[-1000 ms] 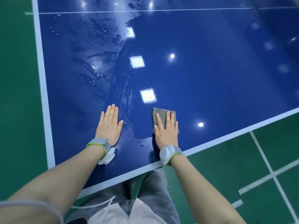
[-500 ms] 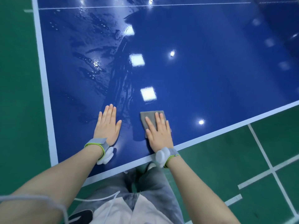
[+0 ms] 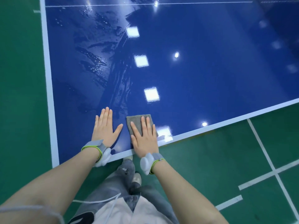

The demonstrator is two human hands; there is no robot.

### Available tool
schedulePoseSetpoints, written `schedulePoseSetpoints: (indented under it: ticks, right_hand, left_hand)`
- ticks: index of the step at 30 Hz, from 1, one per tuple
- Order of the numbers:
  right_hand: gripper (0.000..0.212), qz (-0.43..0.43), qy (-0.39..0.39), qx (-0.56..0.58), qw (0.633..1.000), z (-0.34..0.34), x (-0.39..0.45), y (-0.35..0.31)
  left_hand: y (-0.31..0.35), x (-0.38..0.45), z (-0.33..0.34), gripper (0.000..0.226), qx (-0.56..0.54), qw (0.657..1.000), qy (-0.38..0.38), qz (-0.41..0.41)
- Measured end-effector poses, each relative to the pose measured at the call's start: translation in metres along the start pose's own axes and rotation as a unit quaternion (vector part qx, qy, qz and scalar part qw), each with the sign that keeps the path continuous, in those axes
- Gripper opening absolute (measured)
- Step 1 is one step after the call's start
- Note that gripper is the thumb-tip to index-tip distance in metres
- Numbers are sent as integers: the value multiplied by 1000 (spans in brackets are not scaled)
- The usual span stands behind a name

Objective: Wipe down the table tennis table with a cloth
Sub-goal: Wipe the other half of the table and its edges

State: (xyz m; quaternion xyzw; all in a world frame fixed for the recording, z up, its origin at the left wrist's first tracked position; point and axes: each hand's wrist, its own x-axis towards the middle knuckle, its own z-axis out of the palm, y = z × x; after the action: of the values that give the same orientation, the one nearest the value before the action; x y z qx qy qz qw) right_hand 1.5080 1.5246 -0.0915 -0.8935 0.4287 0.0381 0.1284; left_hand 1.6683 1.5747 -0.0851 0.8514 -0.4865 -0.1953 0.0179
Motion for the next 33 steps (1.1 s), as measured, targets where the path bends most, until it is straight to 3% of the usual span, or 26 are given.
schedulePoseSetpoints:
  ticks: [3,7,9,14,20,23,27,29,33]
  right_hand:
    - [48,-43,7,-23,999,3,-5,18]
    - [54,50,34,6,998,-3,-11,53]
    - [68,90,0,12,996,-9,-15,64]
    - [81,98,-36,11,995,-12,-22,44]
    - [75,6,-54,8,999,2,-41,-13]
    - [74,-39,-64,10,997,3,-45,-10]
    - [50,33,-40,9,999,-5,-39,29]
    - [50,73,-47,-3,996,-6,-39,41]
    - [52,73,-53,-22,996,-4,-40,25]
  left_hand:
    - [-2,-10,3,75,12,1000,3,5]
    - [-3,-31,8,76,9,1000,-7,-3]
    - [-4,-41,10,76,3,1000,-6,-5]
    - [-9,-65,17,77,-3,1000,-21,-12]
    - [-15,-79,19,79,5,999,-36,-20]
    - [-16,-86,19,77,1,999,-42,-21]
    - [-18,-93,17,71,-1,999,-52,-16]
    - [-20,-97,17,69,-4,998,-60,-14]
    - [-27,-101,16,66,-13,997,-76,-13]
